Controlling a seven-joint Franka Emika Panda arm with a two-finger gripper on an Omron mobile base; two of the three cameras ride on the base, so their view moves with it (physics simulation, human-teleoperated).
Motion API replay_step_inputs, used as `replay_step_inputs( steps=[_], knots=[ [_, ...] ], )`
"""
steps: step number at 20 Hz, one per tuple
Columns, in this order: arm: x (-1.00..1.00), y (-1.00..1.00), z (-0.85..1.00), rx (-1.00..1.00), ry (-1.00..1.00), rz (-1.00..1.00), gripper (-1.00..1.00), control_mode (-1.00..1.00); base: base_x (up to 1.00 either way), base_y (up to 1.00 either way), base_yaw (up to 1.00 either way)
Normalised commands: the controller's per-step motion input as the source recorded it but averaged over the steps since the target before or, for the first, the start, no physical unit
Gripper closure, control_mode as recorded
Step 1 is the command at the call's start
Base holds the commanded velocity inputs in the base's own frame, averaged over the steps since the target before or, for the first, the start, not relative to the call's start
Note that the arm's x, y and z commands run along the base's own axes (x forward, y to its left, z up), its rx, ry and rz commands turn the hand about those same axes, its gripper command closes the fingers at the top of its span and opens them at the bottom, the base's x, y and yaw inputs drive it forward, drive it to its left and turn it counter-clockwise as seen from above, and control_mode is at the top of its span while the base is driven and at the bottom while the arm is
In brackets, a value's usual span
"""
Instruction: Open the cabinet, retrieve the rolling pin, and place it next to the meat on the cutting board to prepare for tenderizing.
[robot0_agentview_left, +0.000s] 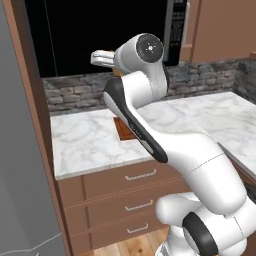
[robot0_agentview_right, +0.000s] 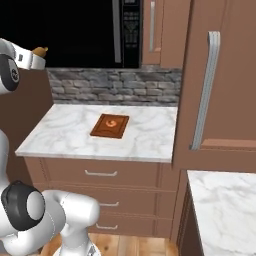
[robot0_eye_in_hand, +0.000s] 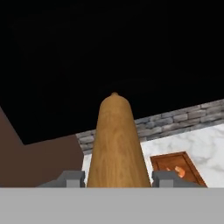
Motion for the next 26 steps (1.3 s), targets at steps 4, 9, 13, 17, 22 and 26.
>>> replay_step_inputs(
  steps=[4, 9, 13, 17, 22, 26],
  knots=[
    [0.00, 0.00, 0.00, 0.00, 0.00, 0.00, 1.00, 1.00, 0.33, -0.15, 0.06],
    [0.00, 0.00, 0.00, 0.00, 0.00, 0.00, 1.00, 1.00, 0.33, -0.16, 0.06],
    [0.00, 0.00, 0.00, 0.00, 0.00, 0.00, 1.00, 1.00, 0.38, -0.15, 0.06],
    [0.00, 0.00, 0.00, 0.00, 0.00, 0.00, 1.00, 1.00, 0.42, -0.17, 0.07],
    [0.00, 0.00, 0.00, 0.00, 0.00, 0.00, 1.00, 1.00, 0.38, -0.17, 0.06],
    [0.00, 0.00, 0.00, 0.00, 0.00, 0.00, 1.00, 1.00, 0.23, -0.15, 0.05]
  ],
)
